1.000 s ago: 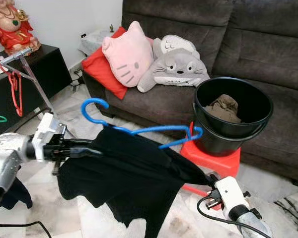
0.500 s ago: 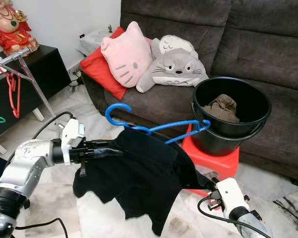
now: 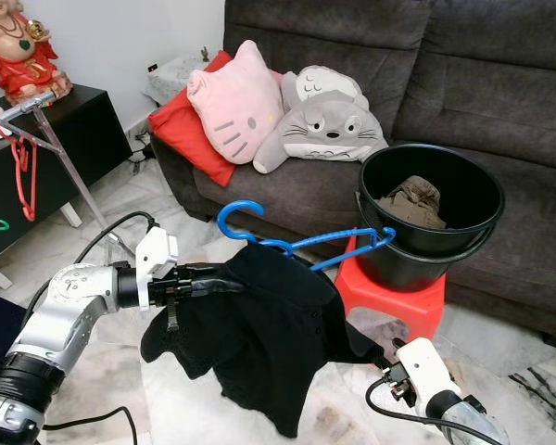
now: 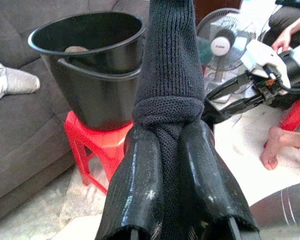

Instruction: Hang hanger

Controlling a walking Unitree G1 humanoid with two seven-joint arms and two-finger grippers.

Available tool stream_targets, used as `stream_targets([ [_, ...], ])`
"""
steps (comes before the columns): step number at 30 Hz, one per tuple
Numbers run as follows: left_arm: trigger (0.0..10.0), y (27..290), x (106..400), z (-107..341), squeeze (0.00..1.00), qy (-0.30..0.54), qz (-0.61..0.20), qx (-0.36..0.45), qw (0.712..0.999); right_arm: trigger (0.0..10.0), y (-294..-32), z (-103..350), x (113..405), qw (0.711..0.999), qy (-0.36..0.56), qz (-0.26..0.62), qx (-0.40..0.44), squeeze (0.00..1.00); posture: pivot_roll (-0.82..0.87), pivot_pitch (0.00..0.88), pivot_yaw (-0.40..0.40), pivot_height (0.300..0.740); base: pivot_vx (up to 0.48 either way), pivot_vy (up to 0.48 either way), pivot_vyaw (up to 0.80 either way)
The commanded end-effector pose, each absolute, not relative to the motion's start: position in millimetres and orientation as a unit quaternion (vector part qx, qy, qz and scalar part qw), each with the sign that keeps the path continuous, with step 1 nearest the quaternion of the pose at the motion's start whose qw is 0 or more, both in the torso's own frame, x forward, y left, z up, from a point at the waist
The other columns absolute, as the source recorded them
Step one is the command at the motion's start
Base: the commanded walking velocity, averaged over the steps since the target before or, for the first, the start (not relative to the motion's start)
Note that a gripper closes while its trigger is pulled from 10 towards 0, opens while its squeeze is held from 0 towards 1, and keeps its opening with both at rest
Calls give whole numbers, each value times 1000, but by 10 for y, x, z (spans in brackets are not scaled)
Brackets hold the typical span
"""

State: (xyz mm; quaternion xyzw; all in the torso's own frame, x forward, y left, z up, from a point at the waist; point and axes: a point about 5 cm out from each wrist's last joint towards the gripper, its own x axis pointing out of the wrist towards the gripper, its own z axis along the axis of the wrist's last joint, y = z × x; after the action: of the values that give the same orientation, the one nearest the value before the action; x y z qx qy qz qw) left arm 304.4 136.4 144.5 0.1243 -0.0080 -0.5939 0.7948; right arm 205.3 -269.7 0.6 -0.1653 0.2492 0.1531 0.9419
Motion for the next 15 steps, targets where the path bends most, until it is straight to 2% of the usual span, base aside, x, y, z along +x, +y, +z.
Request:
stream_targets([
  [1,10000,1415,3073,1480,0,-20,-581,130,803,10000,-2756,8,2048,949,267,126,-113,1000,-203,5,46,740,0,0,0],
  [9,10000,1416,3078,1455,0,-14,-576,136,806,10000,-2746,118,2063,960,240,137,-36,1000,-205,9,50,740,0,0,0],
  [13,10000,1410,3061,1412,0,2,-584,146,799,10000,-2797,212,2037,957,235,160,-54,1000,-207,12,55,740,0,0,0],
  [15,10000,1405,3077,1340,0,23,-578,183,795,10000,-2799,320,2056,954,226,177,-83,1000,-209,14,56,740,0,0,0],
])
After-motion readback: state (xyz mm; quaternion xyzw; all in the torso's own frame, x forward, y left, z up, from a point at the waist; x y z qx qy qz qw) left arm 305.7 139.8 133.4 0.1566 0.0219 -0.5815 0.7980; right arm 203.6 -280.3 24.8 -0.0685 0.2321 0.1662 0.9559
